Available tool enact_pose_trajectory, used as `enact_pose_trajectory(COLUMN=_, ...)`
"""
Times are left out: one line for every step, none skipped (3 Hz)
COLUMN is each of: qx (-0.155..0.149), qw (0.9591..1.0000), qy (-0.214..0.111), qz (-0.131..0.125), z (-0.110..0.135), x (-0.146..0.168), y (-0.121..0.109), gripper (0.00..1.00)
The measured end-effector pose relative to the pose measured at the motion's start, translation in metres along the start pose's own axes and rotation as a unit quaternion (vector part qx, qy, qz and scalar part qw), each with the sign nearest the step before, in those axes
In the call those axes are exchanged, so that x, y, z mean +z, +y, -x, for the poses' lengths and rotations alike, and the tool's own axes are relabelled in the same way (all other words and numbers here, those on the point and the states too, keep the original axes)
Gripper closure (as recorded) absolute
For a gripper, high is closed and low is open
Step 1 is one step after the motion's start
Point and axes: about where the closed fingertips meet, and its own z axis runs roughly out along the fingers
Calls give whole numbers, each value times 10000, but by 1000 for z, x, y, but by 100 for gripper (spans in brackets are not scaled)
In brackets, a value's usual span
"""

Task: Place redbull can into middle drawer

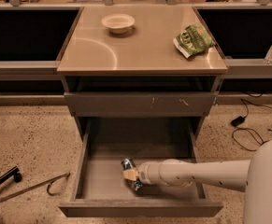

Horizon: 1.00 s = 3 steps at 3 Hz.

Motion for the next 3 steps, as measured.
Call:
enact_pose_trajectory(qx=-2, qw=10000, qy=-4, qz=-7, z=0, x=0, y=0, gripper=81)
enact_pose_trajectory(qx=-2, qw=10000, qy=-4, qz=-6, z=0, x=0, y=0, gripper=57)
enact_pose_trajectory(qx=-2, qw=10000, qy=-4, qz=-6, z=0, x=0, y=0, gripper=34)
